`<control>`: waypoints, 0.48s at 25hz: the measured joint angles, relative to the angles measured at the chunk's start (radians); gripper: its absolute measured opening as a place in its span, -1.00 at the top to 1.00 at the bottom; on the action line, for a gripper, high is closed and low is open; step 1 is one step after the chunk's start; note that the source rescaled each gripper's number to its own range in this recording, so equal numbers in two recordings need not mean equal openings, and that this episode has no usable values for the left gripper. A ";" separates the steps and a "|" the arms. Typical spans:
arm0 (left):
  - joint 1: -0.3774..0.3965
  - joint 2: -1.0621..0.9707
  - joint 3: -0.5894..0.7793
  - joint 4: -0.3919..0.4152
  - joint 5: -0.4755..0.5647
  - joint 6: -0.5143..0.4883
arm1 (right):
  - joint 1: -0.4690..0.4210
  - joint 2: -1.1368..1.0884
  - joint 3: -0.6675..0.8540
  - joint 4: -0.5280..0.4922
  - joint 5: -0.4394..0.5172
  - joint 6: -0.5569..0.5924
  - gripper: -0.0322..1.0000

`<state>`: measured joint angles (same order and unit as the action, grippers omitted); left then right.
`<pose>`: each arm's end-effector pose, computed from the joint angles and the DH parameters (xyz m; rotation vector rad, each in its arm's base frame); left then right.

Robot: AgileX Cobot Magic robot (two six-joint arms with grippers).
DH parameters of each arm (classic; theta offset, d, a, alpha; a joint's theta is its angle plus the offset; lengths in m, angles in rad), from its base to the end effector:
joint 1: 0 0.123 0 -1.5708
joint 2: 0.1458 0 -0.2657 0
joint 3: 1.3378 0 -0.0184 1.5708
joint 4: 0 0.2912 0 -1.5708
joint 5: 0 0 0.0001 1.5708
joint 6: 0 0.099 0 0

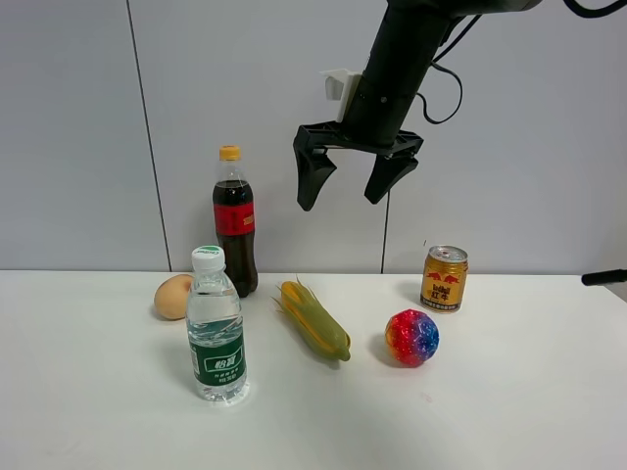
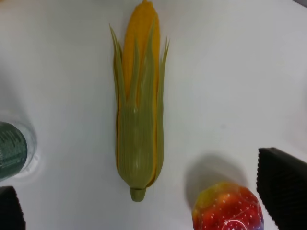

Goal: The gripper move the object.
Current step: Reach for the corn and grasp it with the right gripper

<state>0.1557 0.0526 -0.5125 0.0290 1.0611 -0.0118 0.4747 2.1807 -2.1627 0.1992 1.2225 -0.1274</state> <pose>0.0636 0.0125 0.2938 -0.1752 2.0794 0.1225 0.4464 0.2501 0.2662 -0.7758 2.6299 0.3735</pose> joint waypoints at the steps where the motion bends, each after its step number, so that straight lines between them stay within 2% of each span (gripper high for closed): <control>1: 0.000 0.000 0.000 0.000 0.000 0.000 | 0.007 0.011 0.000 0.000 0.000 0.000 -0.94; 7: 0.000 0.000 0.000 0.000 0.000 0.000 | 0.059 0.118 -0.001 0.000 -0.001 0.000 -0.94; 12: 0.000 0.000 0.000 0.000 0.000 0.000 | 0.068 0.209 -0.001 0.000 -0.030 0.026 -0.94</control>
<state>0.1557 0.0526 -0.5125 0.0290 1.0611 -0.0118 0.5430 2.3898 -2.1636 0.1992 1.1921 -0.1009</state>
